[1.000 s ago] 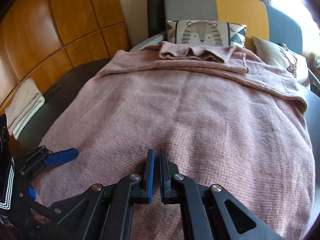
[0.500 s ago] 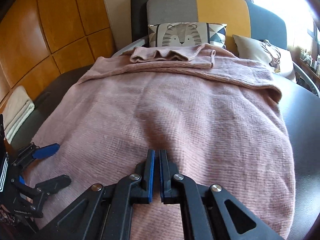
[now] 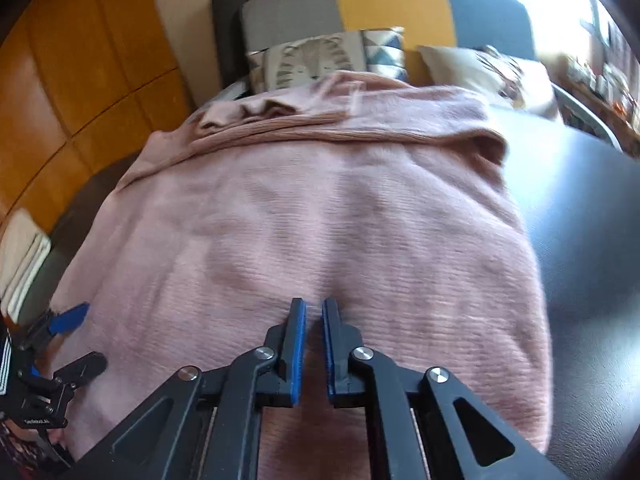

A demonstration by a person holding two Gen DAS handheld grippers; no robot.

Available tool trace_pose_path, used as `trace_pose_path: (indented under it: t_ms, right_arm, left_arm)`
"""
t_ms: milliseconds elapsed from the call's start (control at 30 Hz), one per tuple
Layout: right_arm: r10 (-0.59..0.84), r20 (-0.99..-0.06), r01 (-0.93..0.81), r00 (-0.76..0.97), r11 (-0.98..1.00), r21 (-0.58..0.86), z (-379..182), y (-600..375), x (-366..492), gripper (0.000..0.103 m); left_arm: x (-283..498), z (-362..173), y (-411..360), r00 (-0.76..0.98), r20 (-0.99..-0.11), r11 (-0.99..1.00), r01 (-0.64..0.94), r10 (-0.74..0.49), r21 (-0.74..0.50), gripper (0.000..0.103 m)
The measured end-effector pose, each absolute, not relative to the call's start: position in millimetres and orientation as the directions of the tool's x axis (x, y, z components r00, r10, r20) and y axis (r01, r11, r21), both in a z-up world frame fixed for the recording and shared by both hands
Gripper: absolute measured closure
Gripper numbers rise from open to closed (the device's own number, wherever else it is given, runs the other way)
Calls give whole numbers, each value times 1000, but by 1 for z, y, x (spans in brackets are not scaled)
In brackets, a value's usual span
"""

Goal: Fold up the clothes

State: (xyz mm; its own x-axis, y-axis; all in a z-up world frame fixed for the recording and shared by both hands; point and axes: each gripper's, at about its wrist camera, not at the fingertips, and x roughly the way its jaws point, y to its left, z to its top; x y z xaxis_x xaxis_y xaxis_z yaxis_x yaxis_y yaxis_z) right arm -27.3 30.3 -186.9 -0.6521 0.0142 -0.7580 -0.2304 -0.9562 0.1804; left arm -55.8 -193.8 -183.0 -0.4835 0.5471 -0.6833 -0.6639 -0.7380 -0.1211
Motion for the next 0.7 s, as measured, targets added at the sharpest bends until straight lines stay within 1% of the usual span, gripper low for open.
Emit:
trace_pose_path:
  t_ms: [133, 233, 300, 333, 367, 433, 500, 600, 700]
  right_arm:
    - [54, -752, -253, -657, -955, 152, -184, 43, -17, 102]
    - [134, -759, -274, -638, -960, 60, -182, 48, -13, 102]
    - [138, -764, -279, -630, -959, 57, -179, 51, -14, 102]
    - [132, -755, -263, -643, -963, 56, -173, 46, -19, 101]
    - [126, -745, -248, -655, -967, 54, -167, 41, -23, 97]
    - [110, -727, -214, -678, -975, 51, -156, 31, -32, 97]
    - [65, -721, -156, -690, -986, 59, -149, 13, -51, 97]
    - [8, -736, -92, -677, -993, 75, -154, -11, -82, 97]
    - [-32, -767, -75, -640, -992, 104, -172, -22, -102, 97]
  left_arm:
    - [-55, -183, -194, -483, -684, -737, -665, 547, -120, 23]
    - [-55, -183, -194, -482, -684, -737, -665, 548, -121, 23]
    - [-55, -183, -194, -484, -684, -737, -665, 546, -118, 23]
    - [-55, -183, -194, -486, -684, -738, -665, 544, -115, 23]
    - [-54, -183, -193, -487, -684, -739, -664, 542, -113, 23]
    - [-54, -183, -193, -490, -685, -740, -664, 539, -107, 22]
    - [-54, -183, -193, -489, -685, -740, -664, 540, -109, 22]
    - [-55, -183, -193, -488, -684, -739, -664, 542, -112, 22]
    - [-56, -183, -194, -484, -684, -736, -667, 546, -117, 22]
